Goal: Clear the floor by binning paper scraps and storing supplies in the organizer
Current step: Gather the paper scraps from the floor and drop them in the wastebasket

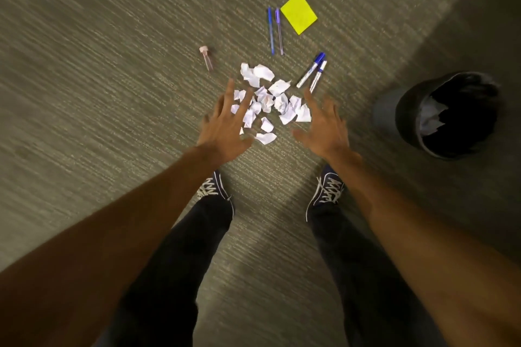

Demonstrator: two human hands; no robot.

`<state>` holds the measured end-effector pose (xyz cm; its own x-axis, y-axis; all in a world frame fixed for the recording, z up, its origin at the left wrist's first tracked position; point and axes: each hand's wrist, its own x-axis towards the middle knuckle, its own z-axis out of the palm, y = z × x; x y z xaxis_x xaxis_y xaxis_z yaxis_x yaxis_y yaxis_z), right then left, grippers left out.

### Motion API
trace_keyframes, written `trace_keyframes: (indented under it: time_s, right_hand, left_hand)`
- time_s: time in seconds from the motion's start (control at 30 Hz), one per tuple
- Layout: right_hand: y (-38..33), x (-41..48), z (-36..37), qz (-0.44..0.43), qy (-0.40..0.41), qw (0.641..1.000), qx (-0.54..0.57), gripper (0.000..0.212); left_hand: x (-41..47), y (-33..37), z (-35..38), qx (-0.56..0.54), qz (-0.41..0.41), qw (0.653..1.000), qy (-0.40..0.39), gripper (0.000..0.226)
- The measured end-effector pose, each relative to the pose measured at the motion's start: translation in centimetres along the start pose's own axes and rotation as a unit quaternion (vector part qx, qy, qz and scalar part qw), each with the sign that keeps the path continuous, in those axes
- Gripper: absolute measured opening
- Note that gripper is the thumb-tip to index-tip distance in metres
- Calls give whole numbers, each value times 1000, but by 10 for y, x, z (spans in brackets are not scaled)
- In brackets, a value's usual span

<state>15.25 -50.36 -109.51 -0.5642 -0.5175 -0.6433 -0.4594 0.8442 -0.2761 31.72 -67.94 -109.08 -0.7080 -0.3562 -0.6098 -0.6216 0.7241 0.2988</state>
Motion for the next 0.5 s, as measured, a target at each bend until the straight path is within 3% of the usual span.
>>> trace_keyframes:
  time_s: [0.27, 0.5]
  right_hand:
    - [65, 95, 116, 56, -21, 998, -31, 114]
    - [72, 132, 163, 55, 11, 998, -3, 129]
  left_hand:
    - [77, -56, 128, -24, -66, 995, -77, 139]
    - [109, -66, 170, -68, -130, 986, -82, 139]
